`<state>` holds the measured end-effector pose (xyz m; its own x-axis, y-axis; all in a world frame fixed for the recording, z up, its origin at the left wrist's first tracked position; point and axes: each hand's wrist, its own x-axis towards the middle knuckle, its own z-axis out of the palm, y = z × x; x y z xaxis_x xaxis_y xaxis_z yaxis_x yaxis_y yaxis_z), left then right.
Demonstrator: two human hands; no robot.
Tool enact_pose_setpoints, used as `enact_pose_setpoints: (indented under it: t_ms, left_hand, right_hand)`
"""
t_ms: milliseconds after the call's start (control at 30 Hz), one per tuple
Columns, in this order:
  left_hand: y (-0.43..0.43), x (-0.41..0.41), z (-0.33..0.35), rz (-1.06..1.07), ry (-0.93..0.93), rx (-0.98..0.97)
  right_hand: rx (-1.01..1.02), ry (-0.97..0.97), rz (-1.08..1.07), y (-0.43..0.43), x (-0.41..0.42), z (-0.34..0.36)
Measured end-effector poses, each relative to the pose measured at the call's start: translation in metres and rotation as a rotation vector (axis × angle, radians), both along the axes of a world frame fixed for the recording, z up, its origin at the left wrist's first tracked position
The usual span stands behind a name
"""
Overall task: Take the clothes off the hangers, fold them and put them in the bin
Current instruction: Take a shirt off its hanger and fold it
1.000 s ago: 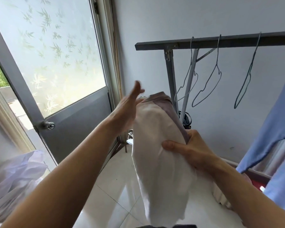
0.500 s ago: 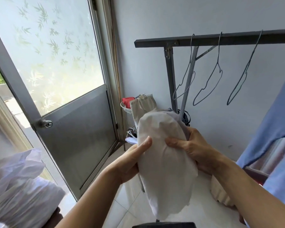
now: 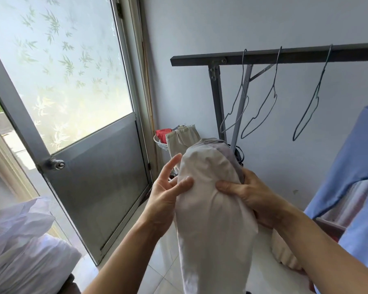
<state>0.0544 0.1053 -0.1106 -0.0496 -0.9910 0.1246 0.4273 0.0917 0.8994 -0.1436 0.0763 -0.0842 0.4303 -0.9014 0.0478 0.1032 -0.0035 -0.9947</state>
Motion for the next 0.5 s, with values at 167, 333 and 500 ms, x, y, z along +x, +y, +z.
enact_pose_setpoints:
  t_ms: [167,333,500]
  left_hand:
    - [0.004,-0.003,0.006,-0.045,-0.267,-0.054]
    - [0.007,-0.012,0.013,0.102,-0.313,-0.147]
    - [0.006,-0.011,0.014,0.256,-0.547,-0.153]
  right_hand:
    - [0.005,-0.004,-0.011,-0.002,-0.001,0.000]
    - [-0.080,0.099,-0.144,-0.011,-0.001,-0.007]
    - [-0.102,0.072,-0.092,-0.014,-0.005,-0.010]
